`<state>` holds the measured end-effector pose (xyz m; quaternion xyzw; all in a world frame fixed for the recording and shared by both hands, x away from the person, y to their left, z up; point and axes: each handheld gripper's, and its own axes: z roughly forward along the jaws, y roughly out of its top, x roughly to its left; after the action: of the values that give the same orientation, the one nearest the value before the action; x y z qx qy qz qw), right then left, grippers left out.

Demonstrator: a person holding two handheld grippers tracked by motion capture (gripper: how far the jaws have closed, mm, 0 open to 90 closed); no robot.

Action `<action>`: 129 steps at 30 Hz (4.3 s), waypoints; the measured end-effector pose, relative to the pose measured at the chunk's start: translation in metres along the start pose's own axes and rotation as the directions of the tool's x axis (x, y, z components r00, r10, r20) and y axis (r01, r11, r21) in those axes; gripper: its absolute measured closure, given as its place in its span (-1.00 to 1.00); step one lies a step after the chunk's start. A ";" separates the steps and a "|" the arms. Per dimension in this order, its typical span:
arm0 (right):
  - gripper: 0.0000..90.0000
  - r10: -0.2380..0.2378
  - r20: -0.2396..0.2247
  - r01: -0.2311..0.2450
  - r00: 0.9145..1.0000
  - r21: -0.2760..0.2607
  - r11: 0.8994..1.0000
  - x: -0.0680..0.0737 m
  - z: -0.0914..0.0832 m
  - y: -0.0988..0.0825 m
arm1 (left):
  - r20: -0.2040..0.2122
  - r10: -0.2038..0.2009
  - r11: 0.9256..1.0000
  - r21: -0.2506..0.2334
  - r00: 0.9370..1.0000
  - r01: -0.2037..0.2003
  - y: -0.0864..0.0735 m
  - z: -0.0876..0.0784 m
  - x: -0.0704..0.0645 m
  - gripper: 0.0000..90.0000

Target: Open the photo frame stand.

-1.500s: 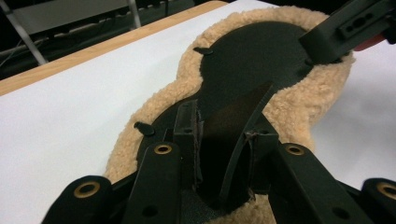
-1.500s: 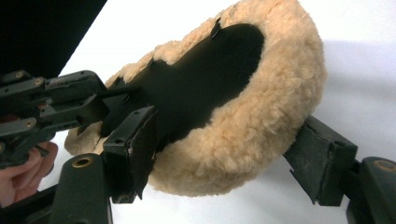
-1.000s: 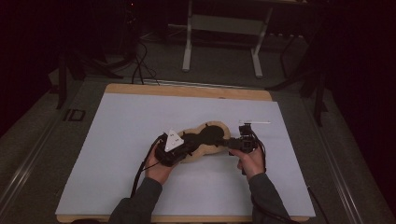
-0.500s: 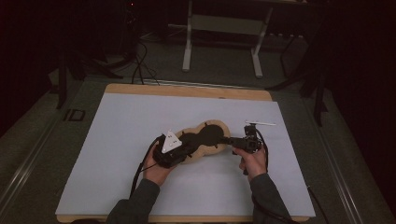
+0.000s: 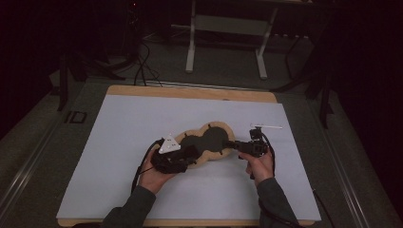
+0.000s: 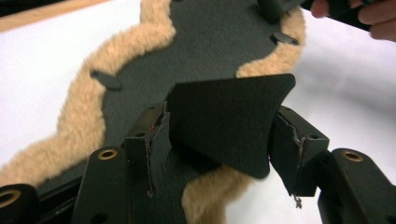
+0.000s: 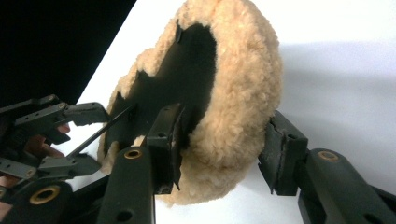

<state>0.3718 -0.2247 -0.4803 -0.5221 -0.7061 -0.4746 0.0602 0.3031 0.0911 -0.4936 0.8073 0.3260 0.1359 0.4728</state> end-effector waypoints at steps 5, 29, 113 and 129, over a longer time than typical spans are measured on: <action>0.23 -0.022 -0.003 0.022 1.000 0.003 1.000 0.001 -0.003 0.000 | 0.026 -0.036 0.999 0.001 0.999 0.036 -0.010 -0.014 0.006 -0.13; 0.23 -0.091 -0.001 0.091 0.996 0.010 0.996 0.003 -0.007 -0.002 | -0.094 -0.211 0.977 -0.039 0.973 0.208 -0.045 -0.061 0.061 -0.21; 0.12 -0.294 0.069 0.288 0.953 0.081 0.954 -0.005 -0.011 -0.017 | -0.032 -0.216 0.976 0.014 0.976 0.216 -0.046 -0.051 0.063 0.16; -0.05 -0.273 0.087 0.266 0.958 0.080 0.961 -0.015 -0.005 -0.022 | -0.128 -0.089 0.996 -0.024 0.988 0.087 -0.034 -0.051 0.051 0.26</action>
<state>0.3587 -0.2383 -0.4996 -0.4412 -0.7883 -0.4284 -0.0218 0.3005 0.1706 -0.5010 0.7772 0.3899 0.1700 0.4638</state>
